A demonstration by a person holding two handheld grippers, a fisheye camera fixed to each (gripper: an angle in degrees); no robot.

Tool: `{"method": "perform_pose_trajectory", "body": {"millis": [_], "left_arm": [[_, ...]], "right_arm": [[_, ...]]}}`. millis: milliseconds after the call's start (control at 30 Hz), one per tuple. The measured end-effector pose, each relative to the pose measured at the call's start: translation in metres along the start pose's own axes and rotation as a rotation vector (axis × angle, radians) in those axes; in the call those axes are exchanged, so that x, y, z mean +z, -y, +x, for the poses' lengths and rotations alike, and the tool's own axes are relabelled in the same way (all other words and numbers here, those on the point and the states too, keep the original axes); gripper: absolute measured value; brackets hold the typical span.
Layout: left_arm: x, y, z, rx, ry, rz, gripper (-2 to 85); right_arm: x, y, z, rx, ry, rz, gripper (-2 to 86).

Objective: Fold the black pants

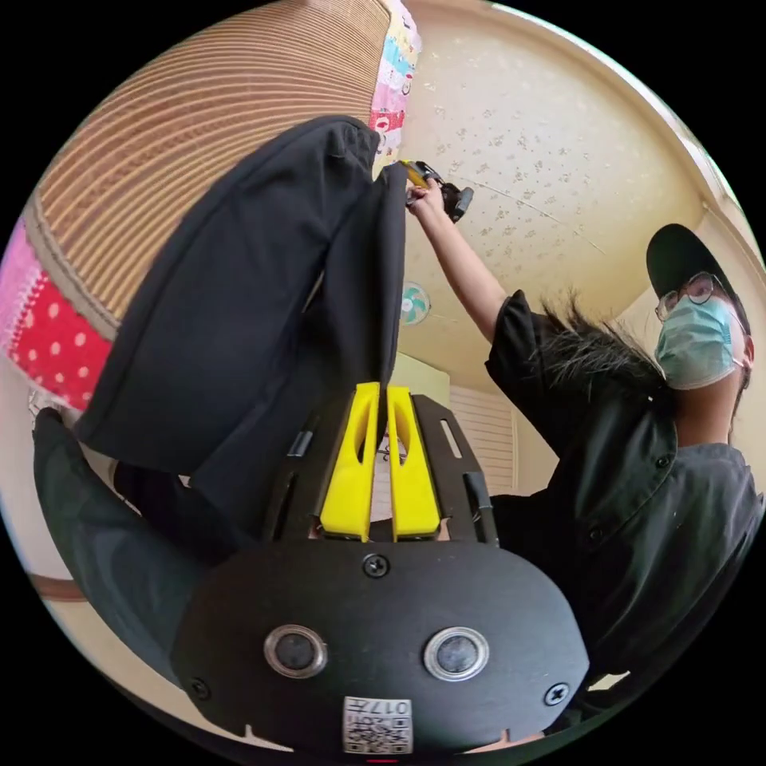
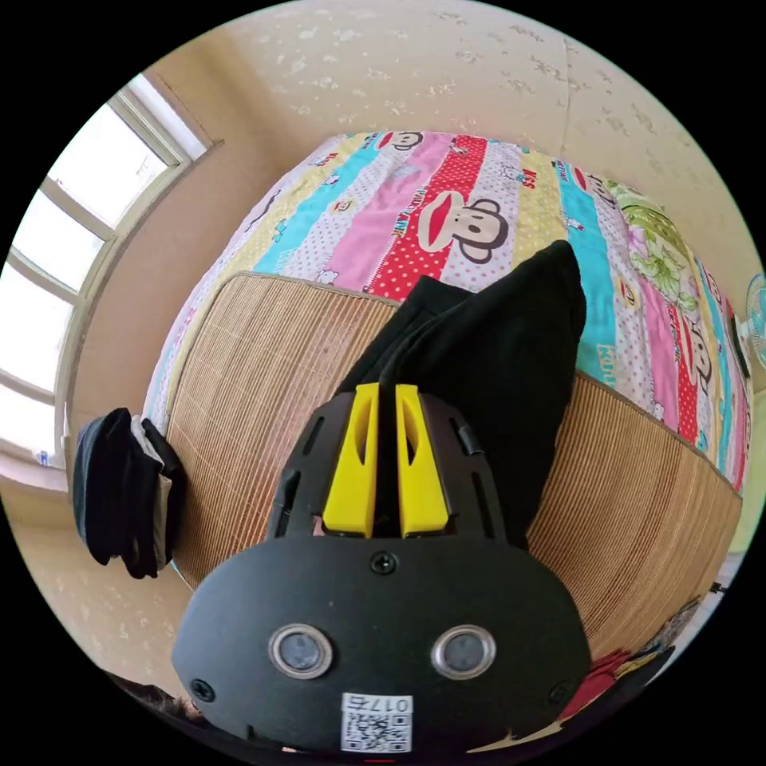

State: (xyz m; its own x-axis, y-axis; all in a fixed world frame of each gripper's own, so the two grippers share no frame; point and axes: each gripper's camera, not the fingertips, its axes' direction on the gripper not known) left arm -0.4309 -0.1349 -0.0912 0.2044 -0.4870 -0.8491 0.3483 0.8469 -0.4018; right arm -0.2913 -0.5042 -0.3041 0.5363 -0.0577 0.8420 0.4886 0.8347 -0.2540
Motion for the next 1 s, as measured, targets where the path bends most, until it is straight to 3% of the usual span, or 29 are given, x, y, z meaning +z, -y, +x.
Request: {"method": "perform_pose_trajectory", "body": {"millis": [133,200,300,433,567,700,867,1000], "left_arm": [[-0.040,-0.013,-0.029,-0.072,0.305,0.024,2.8],[-0.050,-0.017,-0.036,-0.093,0.409,0.007,4.4],[-0.060,-0.012,-0.020,-0.020,0.425,0.041,5.9],[-0.040,0.035,0.020,0.156,0.509,-0.014,9.7],[-0.003,0.100,0.035,0.226,0.484,-0.110,15.7],[0.045,0.165,0.032,0.212,0.507,-0.251,16.9],[0.082,0.196,0.023,0.156,0.606,-0.413,10.0],[0.068,0.183,0.016,0.119,0.493,-0.480,5.2]], "right_arm": [[0.035,-0.034,-0.005,-0.144,0.232,-0.069,5.4],[0.039,-0.075,0.001,-0.199,0.243,-0.131,7.6],[0.029,-0.172,0.028,-0.230,0.185,-0.204,9.6],[-0.015,-0.312,0.107,-0.014,0.184,-0.153,10.6],[-0.021,-0.422,0.191,0.292,0.347,-0.143,12.8],[0.006,-0.468,0.238,0.415,0.610,-0.114,13.4],[0.060,-0.458,0.284,0.448,0.986,-0.121,9.1],[0.065,-0.452,0.292,0.355,1.128,-0.175,3.7]]}}
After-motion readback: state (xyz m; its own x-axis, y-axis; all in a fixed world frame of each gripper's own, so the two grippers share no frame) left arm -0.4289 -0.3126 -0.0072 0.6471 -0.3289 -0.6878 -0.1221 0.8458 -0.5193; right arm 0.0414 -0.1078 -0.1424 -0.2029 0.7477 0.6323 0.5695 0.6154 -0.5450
